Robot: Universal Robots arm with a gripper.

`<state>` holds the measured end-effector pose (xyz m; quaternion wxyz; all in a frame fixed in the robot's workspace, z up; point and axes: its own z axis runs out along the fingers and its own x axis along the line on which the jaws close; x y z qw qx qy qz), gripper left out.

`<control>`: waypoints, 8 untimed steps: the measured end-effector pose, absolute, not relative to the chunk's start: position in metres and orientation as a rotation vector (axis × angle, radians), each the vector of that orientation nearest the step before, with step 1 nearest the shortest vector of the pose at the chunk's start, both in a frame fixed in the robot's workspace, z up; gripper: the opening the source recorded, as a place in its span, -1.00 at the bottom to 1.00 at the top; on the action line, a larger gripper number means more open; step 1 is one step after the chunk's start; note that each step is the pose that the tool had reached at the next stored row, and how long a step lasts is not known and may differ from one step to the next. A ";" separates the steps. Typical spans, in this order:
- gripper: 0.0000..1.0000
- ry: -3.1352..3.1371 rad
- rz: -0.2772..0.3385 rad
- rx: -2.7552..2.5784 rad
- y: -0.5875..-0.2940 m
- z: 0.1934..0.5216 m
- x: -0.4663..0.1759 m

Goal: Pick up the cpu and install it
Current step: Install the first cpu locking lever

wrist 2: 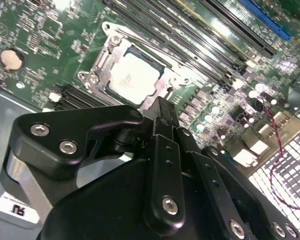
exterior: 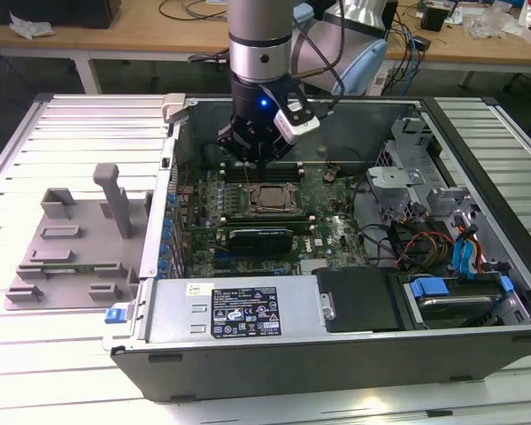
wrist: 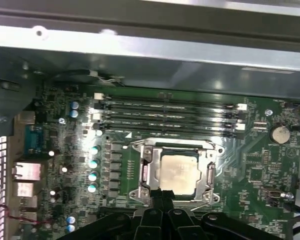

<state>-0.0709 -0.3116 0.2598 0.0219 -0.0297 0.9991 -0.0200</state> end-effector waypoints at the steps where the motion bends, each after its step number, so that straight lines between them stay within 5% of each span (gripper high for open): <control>1: -0.79 3.096 -0.062 -0.092 -0.312 0.260 -0.074; 8: -0.79 3.096 -0.062 -0.092 -0.312 0.260 -0.088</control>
